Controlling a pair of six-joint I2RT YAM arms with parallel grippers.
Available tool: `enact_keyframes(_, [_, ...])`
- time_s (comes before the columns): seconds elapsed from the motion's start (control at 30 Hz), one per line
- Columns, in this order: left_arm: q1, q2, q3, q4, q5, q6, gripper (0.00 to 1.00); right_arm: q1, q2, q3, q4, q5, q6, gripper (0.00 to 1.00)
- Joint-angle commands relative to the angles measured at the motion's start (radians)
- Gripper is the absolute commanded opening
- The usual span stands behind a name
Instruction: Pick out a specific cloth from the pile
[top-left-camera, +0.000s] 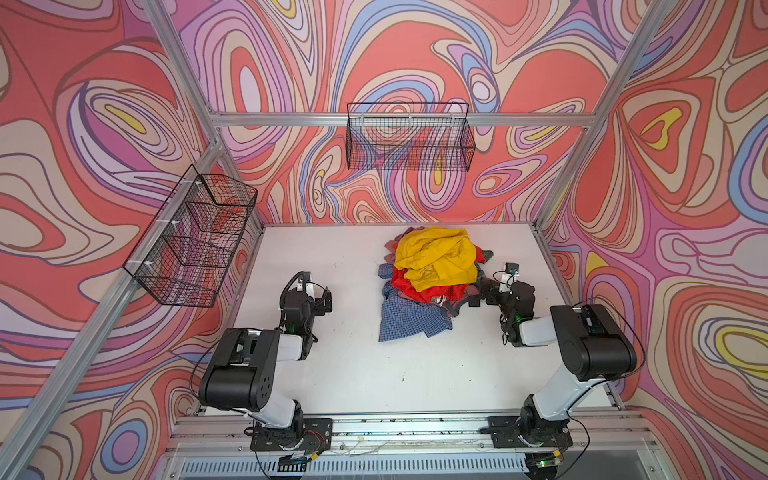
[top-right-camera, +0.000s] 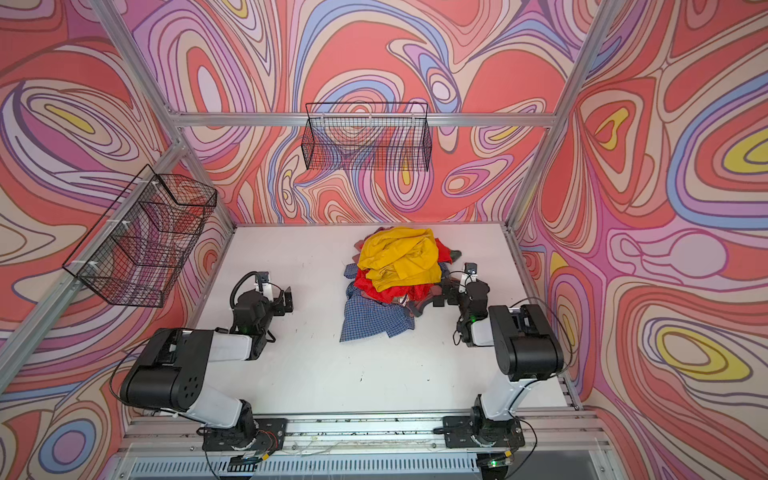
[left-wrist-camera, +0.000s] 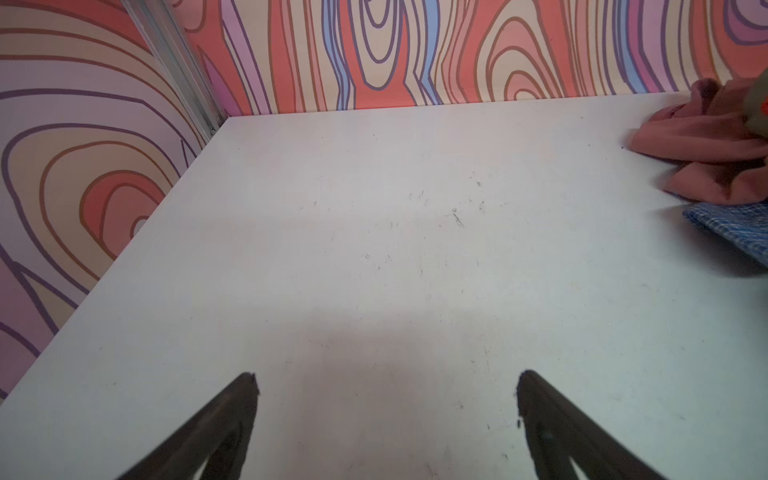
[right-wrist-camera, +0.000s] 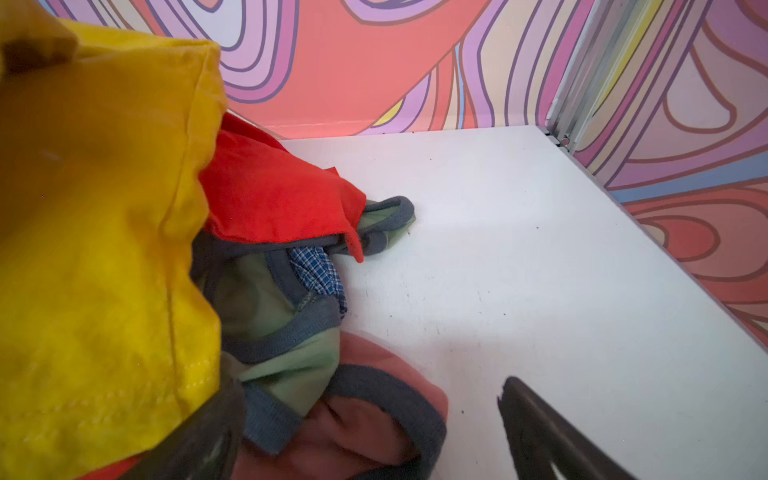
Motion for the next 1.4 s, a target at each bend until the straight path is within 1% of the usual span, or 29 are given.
enact_keyframes(0.0, [0.007, -0.002, 0.002, -0.002, -0.013, 0.001, 1.0, -0.002, 0.001, 0.005, 0.012, 0.01, 0.008, 0.98])
enact_keyframes(0.43, [0.006, -0.003, 0.002, -0.004, -0.009, 0.008, 1.0, -0.009, 0.002, 0.008, 0.007, -0.005, 0.015, 0.98])
enact_keyframes(1.37, [0.014, -0.002, 0.012, -0.021, 0.003, 0.001, 1.0, -0.009, -0.003, -0.001, 0.021, 0.004, 0.007, 0.98])
